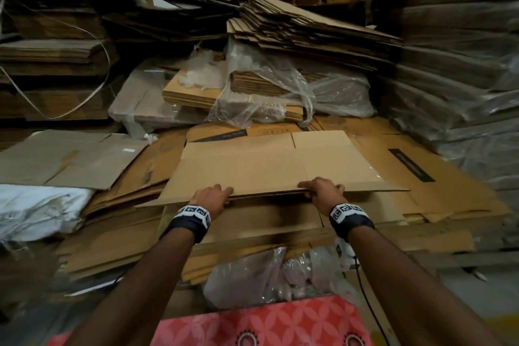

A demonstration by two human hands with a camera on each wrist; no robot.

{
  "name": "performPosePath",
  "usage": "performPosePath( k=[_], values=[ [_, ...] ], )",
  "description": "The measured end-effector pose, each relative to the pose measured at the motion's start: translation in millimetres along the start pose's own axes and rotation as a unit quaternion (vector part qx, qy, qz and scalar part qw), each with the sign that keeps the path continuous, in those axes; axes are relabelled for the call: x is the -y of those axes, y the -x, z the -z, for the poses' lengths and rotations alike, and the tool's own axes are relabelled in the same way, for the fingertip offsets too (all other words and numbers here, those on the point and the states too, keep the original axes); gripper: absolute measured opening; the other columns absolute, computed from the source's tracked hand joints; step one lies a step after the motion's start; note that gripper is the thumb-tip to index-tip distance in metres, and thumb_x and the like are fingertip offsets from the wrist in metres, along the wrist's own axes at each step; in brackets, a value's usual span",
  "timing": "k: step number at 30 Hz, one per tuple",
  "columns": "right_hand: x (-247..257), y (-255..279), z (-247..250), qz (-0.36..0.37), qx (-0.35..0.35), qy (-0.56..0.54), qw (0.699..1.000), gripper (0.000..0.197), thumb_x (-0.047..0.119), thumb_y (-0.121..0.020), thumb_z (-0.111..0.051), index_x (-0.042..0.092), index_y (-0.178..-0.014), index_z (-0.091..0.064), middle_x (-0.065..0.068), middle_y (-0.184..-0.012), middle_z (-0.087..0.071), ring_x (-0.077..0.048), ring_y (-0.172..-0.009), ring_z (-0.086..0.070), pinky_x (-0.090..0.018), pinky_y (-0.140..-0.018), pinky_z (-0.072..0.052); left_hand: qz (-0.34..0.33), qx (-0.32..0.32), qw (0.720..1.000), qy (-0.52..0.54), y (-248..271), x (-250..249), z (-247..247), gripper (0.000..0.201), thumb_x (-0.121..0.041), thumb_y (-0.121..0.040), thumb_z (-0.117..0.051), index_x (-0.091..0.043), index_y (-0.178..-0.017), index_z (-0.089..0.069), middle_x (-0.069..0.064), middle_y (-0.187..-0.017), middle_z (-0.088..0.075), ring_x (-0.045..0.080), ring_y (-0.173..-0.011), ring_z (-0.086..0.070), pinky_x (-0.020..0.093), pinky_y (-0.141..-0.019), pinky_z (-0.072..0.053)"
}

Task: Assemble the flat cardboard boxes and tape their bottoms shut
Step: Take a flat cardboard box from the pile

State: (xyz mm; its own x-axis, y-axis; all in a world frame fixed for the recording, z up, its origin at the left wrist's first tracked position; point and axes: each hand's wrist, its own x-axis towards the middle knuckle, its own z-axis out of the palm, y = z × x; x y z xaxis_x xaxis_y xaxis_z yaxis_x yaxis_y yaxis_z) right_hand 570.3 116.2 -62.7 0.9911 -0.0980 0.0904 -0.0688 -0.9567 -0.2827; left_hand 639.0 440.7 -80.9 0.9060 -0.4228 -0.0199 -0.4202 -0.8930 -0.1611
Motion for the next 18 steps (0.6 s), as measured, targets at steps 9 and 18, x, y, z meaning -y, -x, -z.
performPosePath(
  k=[9, 18],
  values=[
    [-12, 8, -44, -0.039, 0.053, 0.083, 0.994, 0.038, 0.018, -0.101, -0.058, 0.032, -0.136, -0.06, -0.003, -0.128, -0.066, -0.029, -0.12, -0.057, -0.056, -0.104, -0.031, -0.034, 0.052, 0.994, 0.092, 8, -8, -48, 0.036, -0.019, -0.099, -0.053, -0.022, -0.135, -0.051, 0.014, -0.118, -0.066, 0.038, -0.106, -0.064, 0.043, -0.083, -0.053],
    [-32, 20, -76, 0.005, 0.055, 0.114, 0.992, 0.062, 0.005, -0.095, -0.064, 0.036, -0.147, -0.049, 0.001, -0.132, -0.063, -0.03, -0.115, -0.061, -0.056, -0.098, -0.051, 0.0, 0.028, 0.991, 0.127, 22, -26, -88, 0.059, -0.035, -0.091, -0.074, -0.027, -0.143, -0.049, 0.006, -0.12, -0.065, 0.033, -0.11, -0.063, 0.042, -0.086, -0.054]
  ],
)
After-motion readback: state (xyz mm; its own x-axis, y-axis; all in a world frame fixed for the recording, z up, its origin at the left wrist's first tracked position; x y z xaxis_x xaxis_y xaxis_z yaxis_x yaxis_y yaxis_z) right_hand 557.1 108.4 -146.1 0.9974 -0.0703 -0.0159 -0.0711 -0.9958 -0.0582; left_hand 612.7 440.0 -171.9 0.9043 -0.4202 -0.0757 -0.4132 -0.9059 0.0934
